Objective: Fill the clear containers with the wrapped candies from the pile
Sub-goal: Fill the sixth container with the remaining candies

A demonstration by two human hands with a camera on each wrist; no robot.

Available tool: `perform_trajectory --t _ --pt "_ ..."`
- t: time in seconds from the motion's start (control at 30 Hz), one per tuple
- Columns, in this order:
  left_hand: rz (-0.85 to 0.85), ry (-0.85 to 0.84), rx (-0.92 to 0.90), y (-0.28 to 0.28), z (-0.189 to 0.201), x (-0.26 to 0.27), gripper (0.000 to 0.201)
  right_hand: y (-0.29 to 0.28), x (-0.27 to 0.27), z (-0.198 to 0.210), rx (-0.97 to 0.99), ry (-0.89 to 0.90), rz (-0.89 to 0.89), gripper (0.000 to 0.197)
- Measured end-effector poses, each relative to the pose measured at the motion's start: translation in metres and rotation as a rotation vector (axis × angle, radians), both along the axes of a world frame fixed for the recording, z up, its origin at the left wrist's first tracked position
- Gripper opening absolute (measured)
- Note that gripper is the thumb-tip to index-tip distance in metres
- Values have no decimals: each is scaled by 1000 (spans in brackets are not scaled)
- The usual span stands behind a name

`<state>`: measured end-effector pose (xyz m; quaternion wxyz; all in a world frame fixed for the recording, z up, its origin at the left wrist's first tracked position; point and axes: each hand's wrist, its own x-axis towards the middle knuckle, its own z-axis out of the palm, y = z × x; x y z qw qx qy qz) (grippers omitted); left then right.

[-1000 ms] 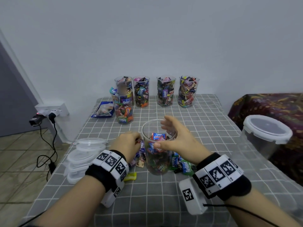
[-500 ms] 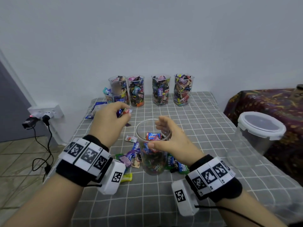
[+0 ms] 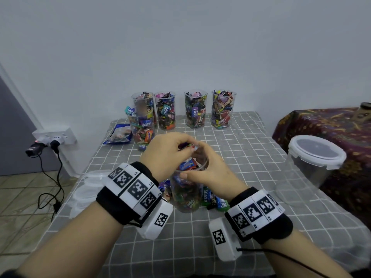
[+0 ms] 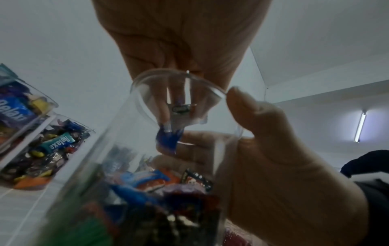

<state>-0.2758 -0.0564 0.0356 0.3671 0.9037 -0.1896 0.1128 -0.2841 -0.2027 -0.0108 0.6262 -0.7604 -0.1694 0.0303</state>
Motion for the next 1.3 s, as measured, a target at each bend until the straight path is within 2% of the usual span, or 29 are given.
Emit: perform_trajectory --t 0.17,0.4,0.47,0.6,0.7,0.77,0.87,0.9,1.0,1.07,1.17,1.3 --pt "11 -1 -3 1 -2 -2 20 0 1 -1 18 -16 9 64" --pt "127 -221 -238 3 -13 -12 16 -1 2 -4 -23 6 -20 82" --pt "182 -232 -254 9 -16 -12 18 0 1 -5 -35 9 -35 83" --pt "301 -107 -201 29 -26 -8 23 -1 0 -4 -72 21 -41 88" --pt "323 89 -29 43 -33 -7 29 -6 0 -4 -132 46 -18 102" --pt "310 229 111 49 -37 -8 33 -12 0 -1 -221 63 16 103" --pt "239 444 293 55 -45 -9 45 -26 3 7 -505 61 125 69" --pt "213 496 366 56 -48 -9 52 -31 5 8 -641 67 158 65" --pt "140 604 545 58 -58 -8 78 -43 12 7 -989 91 193 80" --pt "104 641 654 58 -63 -7 93 -49 13 5 -1150 94 193 89" --pt "92 677 784 59 -67 -5 110 -55 13 2 -1307 144 235 98" --pt "97 712 841 59 -72 -3 115 -58 12 -6 -1438 197 274 105"
